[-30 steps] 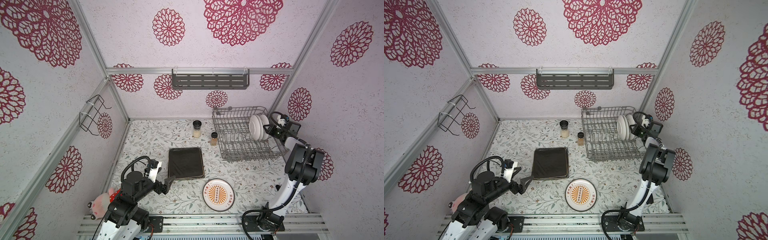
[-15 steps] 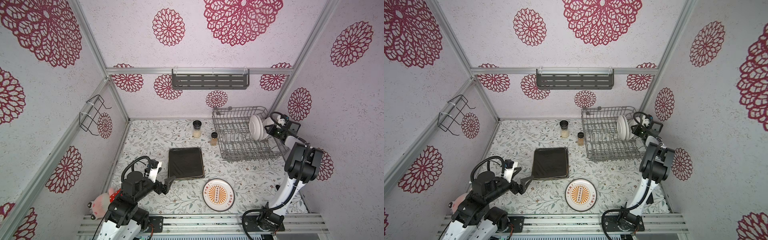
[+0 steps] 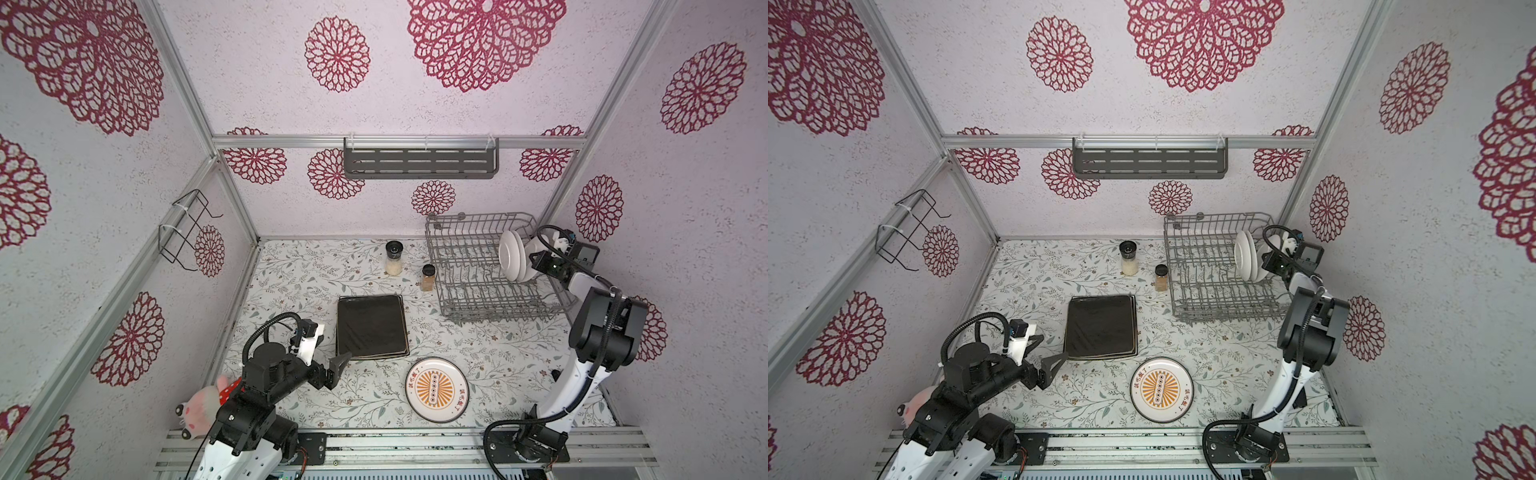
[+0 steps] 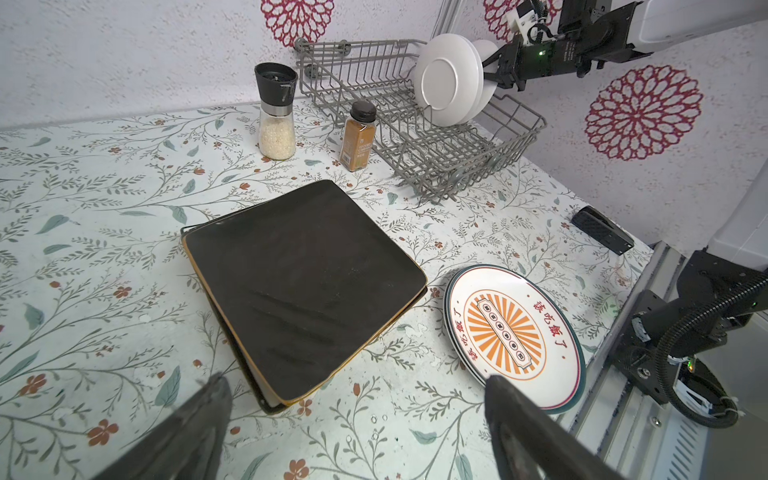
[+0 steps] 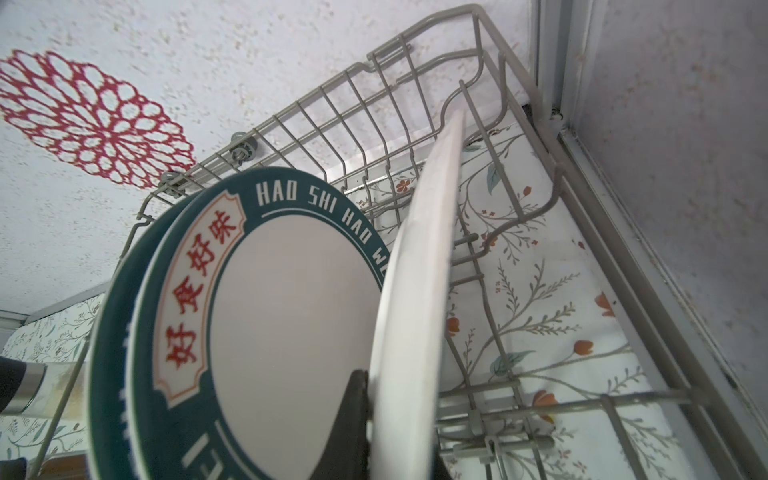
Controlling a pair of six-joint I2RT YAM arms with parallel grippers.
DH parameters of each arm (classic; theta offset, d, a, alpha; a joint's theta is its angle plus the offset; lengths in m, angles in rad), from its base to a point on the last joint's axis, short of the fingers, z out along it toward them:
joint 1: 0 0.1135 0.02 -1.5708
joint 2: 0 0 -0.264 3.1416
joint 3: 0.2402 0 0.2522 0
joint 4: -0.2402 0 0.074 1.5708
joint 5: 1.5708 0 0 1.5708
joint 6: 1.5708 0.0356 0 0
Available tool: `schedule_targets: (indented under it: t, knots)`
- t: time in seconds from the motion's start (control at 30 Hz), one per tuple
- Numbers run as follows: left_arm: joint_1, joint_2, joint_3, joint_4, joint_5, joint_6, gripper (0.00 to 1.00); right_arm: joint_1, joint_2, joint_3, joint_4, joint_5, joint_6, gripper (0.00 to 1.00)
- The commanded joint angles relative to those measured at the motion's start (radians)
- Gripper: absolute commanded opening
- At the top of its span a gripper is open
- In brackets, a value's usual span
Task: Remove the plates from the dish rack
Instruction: 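Lower the right gripper onto the rim of the green-rimmed plate in the rack, then grip the green-rimmed plate rim with the right gripper and lift it out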
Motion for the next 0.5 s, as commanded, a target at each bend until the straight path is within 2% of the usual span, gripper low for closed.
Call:
schedule_targets:
  t: [0.0,0.47]
  knots:
    - [0.008,-0.019,-0.007,0.023,0.025,0.017,0.97,-0.005,-0.116,-0.021,0.002,0.06,-0.043,0.08]
    - [-0.025,-0.134,-0.014,0.016,0.028,0.026,0.97,0.001,-0.37,-0.208,-0.036,0.139,-0.05,0.06]
